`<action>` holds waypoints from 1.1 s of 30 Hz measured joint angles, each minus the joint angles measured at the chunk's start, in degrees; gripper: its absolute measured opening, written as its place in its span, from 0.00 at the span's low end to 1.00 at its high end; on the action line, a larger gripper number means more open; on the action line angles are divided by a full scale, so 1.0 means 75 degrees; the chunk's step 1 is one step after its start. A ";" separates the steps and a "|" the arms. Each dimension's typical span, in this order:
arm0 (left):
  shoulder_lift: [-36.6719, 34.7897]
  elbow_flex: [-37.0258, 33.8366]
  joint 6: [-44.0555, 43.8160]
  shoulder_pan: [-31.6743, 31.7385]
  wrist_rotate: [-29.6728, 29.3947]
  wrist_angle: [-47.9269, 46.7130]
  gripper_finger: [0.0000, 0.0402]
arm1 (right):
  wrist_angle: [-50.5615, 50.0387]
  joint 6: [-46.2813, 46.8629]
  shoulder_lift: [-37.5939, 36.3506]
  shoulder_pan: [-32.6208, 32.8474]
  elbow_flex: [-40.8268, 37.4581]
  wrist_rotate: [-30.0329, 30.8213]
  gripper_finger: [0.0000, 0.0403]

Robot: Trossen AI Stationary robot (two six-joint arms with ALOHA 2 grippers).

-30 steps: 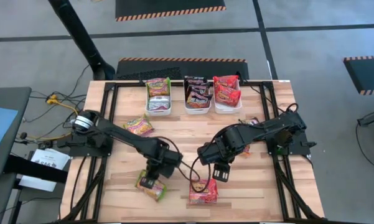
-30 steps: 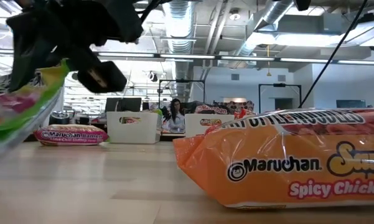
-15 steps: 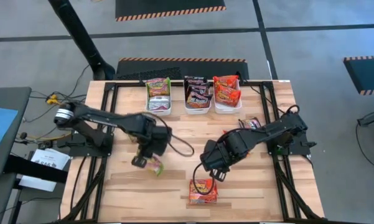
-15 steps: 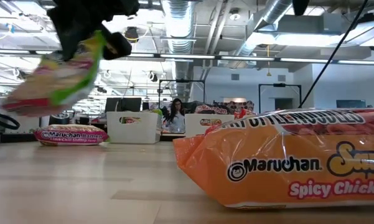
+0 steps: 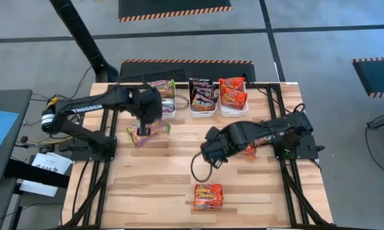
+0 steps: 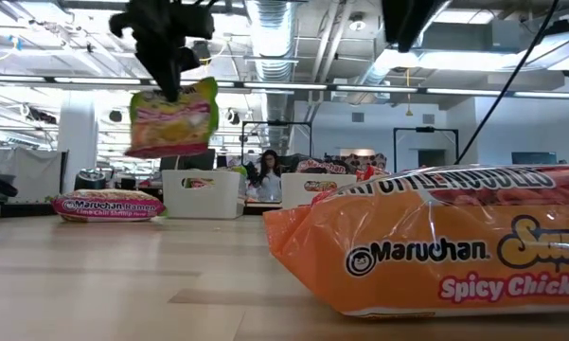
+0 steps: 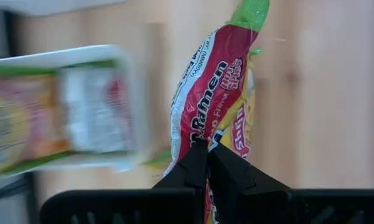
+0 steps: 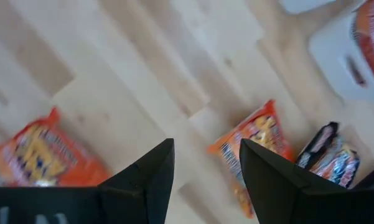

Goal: Sort Maruchan noodles
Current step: Put the green noodle pack into the left white bin

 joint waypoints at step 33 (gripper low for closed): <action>0.2207 0.0012 0.2053 0.3309 -0.0529 0.3128 0.00 | 0.0638 -0.2675 0.0003 -0.3030 0.0000 0.0347 0.51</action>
